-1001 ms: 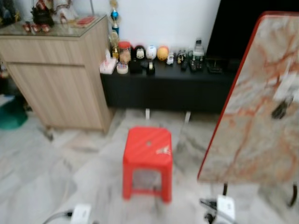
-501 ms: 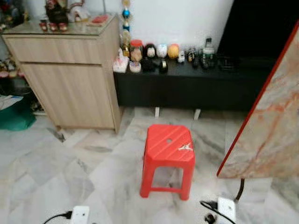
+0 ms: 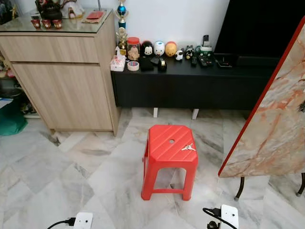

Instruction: Hang keys on a hook

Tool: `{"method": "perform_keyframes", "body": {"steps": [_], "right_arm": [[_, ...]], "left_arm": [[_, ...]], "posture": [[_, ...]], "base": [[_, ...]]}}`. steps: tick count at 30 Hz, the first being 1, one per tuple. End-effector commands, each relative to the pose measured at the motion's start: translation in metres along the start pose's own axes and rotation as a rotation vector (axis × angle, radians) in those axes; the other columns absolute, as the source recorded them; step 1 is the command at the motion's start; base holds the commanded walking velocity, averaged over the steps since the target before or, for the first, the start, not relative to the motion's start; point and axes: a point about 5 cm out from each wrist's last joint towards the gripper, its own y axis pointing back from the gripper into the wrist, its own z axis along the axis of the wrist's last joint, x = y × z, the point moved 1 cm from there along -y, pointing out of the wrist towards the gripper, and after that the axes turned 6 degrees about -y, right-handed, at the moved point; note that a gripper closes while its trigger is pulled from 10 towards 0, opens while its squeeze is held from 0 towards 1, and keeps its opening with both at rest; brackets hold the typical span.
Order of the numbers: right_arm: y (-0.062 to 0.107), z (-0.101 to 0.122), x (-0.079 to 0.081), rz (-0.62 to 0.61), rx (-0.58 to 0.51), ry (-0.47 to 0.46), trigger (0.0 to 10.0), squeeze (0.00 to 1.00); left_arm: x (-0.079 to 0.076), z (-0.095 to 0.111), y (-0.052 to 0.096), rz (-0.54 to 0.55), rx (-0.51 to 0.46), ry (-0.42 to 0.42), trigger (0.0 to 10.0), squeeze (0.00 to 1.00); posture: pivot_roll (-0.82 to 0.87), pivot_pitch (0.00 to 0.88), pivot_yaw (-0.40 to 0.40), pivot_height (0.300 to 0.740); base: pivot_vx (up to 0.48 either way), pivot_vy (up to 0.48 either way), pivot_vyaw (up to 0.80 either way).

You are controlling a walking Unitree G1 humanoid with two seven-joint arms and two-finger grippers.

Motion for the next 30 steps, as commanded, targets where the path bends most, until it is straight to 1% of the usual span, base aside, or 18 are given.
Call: {"method": "perform_keyframes", "body": {"steps": [1,3,6,9,25,30], "right_arm": [[-0.0004,0.0035,0.0,0.011,-0.01,0.017,10.0,0.0],[-0.0004,0.0043,-0.0002,0.008,-0.017,0.029,10.0,0.0],[-0.0003,0.004,-0.0008,-0.004,-0.021,0.016,10.0,0.0],[-0.0002,0.0035,-0.0006,-0.005,-0.021,0.0,10.0,0.0],[0.0001,0.0023,-0.0007,-0.004,-0.022,-0.007,10.0,0.0],[0.0001,0.0019,-0.0013,-0.012,-0.019,-0.004,10.0,0.0]], "left_arm": [[-0.0026,-0.0009,-0.0003,-0.01,0.013,-0.01,10.0,0.0],[-0.0026,-0.0013,-0.0003,-0.01,0.016,-0.013,10.0,0.0],[-0.0027,-0.0016,-0.0002,-0.011,0.017,-0.012,10.0,0.0],[-0.0029,-0.0019,-0.0001,-0.012,0.018,-0.012,10.0,0.0],[-0.0017,-0.0054,0.001,-0.011,0.028,-0.012,10.0,0.0],[-0.0011,-0.0056,0.0013,0.0,0.024,-0.019,10.0,0.0]], "posture": [[0.06,0.0,-0.047,0.74],[0.06,0.0,-0.047,0.74],[0.06,0.0,-0.047,0.74],[0.06,0.0,-0.046,0.74],[0.06,0.0,-0.044,0.74],[0.06,0.0,-0.044,0.74]], "base": [[0.375,0.0,0.48],[0.377,0.0,0.58],[0.38,0.0,0.7],[0.381,0.0,0.0],[0.382,0.0,0.0],[0.0,0.0,0.0]]}}
